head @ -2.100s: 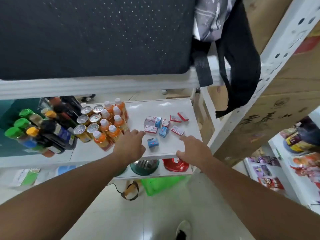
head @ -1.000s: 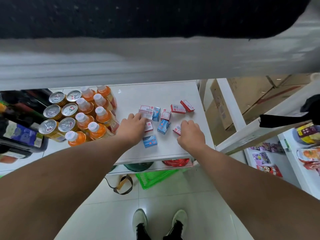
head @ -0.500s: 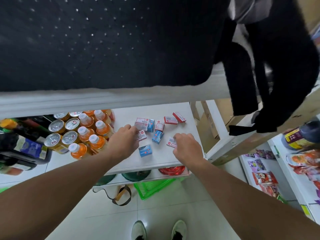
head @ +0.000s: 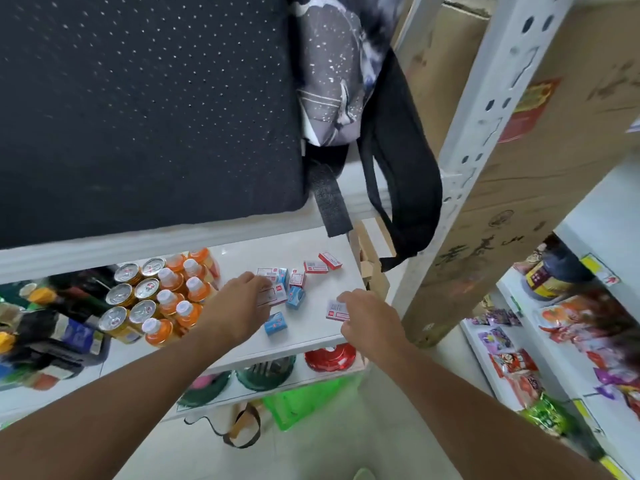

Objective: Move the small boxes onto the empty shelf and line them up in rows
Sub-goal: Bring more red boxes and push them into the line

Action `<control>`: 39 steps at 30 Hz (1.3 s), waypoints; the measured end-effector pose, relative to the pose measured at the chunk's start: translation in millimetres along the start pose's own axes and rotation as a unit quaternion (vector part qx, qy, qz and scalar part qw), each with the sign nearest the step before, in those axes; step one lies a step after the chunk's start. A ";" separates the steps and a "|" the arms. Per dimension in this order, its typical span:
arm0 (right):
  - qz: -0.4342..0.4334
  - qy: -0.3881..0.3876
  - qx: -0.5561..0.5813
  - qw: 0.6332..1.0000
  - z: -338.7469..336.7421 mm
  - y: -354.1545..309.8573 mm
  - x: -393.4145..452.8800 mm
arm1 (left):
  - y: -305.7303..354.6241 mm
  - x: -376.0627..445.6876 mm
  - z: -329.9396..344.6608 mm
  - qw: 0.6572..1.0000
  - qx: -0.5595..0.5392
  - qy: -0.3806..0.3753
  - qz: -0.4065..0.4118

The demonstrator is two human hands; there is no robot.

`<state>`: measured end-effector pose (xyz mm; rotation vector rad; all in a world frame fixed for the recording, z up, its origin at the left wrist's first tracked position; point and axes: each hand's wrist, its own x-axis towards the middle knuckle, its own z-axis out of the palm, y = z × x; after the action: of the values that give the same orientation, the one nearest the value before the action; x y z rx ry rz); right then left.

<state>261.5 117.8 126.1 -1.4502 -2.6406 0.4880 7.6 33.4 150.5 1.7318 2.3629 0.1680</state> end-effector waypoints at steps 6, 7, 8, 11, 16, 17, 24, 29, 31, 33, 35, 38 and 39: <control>0.056 0.050 -0.021 0.997 -25.2 10.1 -41.8 | 19.3 -6.9 -10.3 0.997 -0.004 -0.018 0.077; 0.072 0.056 -0.021 0.996 -27.8 10.0 -52.2 | 23.2 -10.4 -10.2 0.995 -0.009 -0.021 0.093; 0.086 0.059 -0.019 0.994 -28.6 10.4 -63.2 | 26.9 -14.4 -9.1 0.993 -0.016 -0.022 0.111; 0.141 0.046 -0.019 0.989 -30.5 11.6 -101.4 | 41.2 -29.6 3.0 0.985 -0.035 -0.024 0.169; 0.229 0.052 -0.038 0.971 -31.7 21.1 -173.8 | 80.2 -52.5 26.5 0.965 -0.051 -0.065 0.251; 0.247 0.052 -0.042 0.967 -34.7 22.9 -187.5 | 89.7 -56.8 29.6 0.960 -0.056 -0.070 0.266; 0.369 0.083 -0.023 0.925 -65.0 50.9 -282.4 | 179.5 -83.0 24.5 0.918 -0.068 -0.074 0.384; 0.423 0.108 -0.013 0.900 -84.3 76.2 -341.4 | 261.1 -107.0 22.4 0.890 -0.038 -0.058 0.451; 0.432 0.120 -0.013 0.894 -93.1 91.1 -364.0 | 294.9 -114.6 23.2 0.879 -0.025 -0.052 0.474; 0.443 0.127 -0.016 0.887 -102.3 108.7 -391.1 | 329.7 -122.2 23.7 0.866 -0.011 -0.049 0.498; 0.463 0.142 -0.009 0.875 -109.1 127.7 -422.1 | 363.9 -134.7 24.1 0.858 0.003 -0.050 0.511; 0.490 0.162 -0.010 0.856 -114.3 156.7 -463.3 | 411.8 -155.1 29.8 0.845 0.023 -0.059 0.530; 0.496 0.165 -0.007 0.853 -115.7 165.8 -473.8 | 426.9 -162.1 32.5 0.840 0.025 -0.065 0.538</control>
<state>680.0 -168.2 217.7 -2.5438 -1.4661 0.2201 458.5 8.0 225.6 2.7610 1.0420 0.1329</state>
